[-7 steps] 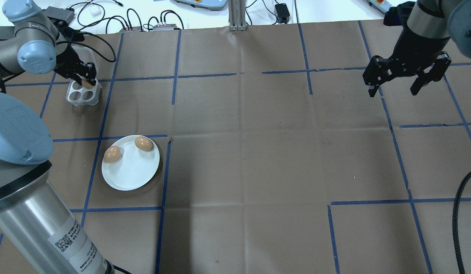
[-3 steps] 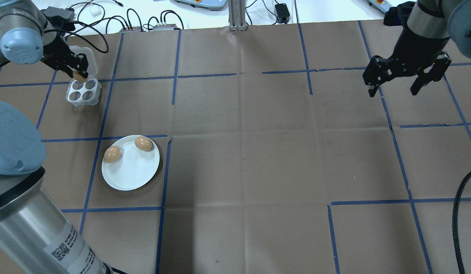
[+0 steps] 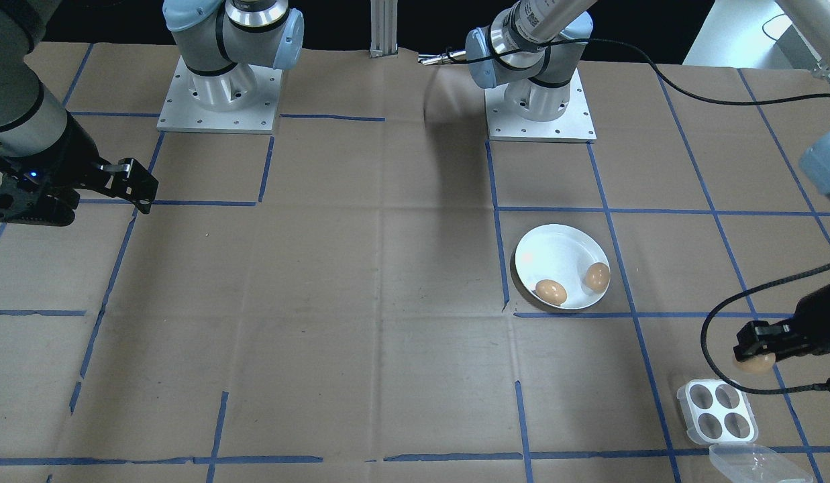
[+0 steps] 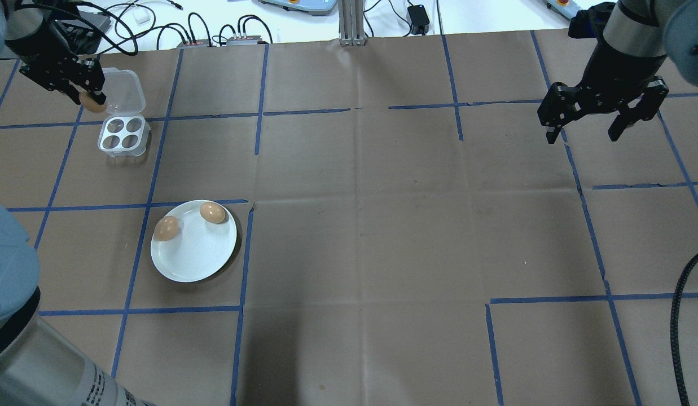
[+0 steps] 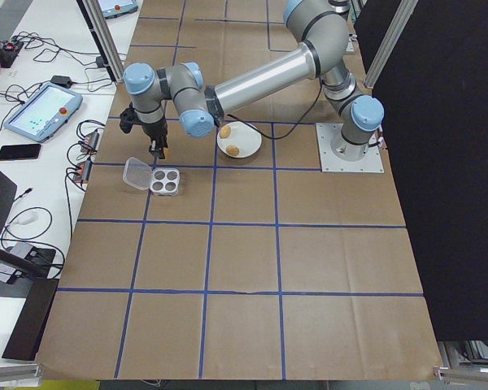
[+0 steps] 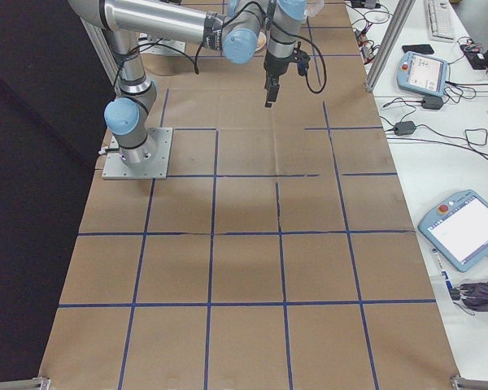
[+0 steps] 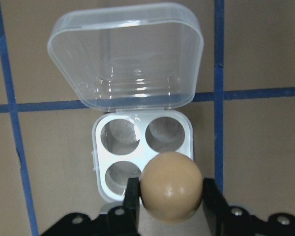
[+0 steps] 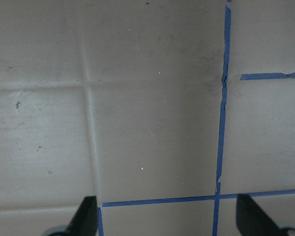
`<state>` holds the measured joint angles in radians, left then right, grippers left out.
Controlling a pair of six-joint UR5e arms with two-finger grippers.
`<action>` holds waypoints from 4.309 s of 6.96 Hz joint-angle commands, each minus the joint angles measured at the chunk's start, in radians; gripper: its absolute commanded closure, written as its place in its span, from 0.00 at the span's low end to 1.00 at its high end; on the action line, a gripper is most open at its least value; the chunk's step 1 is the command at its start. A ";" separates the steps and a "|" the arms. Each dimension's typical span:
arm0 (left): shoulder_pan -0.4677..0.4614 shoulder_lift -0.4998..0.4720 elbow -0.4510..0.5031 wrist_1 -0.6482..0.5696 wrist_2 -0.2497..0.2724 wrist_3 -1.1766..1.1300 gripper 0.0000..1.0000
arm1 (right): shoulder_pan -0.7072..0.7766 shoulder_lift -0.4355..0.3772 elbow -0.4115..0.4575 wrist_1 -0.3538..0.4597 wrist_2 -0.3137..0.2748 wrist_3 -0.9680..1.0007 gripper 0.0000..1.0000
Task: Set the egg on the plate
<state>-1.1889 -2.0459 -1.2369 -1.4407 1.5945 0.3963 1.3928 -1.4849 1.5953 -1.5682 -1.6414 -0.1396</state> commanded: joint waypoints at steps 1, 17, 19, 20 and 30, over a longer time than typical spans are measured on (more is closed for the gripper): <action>-0.046 0.155 -0.140 -0.067 -0.007 -0.109 1.00 | 0.000 0.000 0.000 0.000 0.000 0.000 0.00; -0.140 0.459 -0.850 0.406 -0.004 -0.238 0.00 | 0.000 0.000 0.000 0.000 0.000 0.000 0.00; -0.139 0.504 -0.692 0.181 -0.005 -0.234 0.00 | 0.000 0.000 0.000 0.000 0.000 0.000 0.00; -0.141 0.513 -0.606 0.080 -0.008 -0.247 0.00 | 0.000 0.000 0.000 0.000 0.002 0.000 0.00; -0.417 0.446 -0.334 -0.110 -0.016 -0.449 0.00 | 0.000 0.000 0.000 0.000 0.000 0.000 0.00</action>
<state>-1.6021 -1.5992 -1.5762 -1.5510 1.5812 -0.0787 1.3929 -1.4849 1.5953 -1.5684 -1.6414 -0.1396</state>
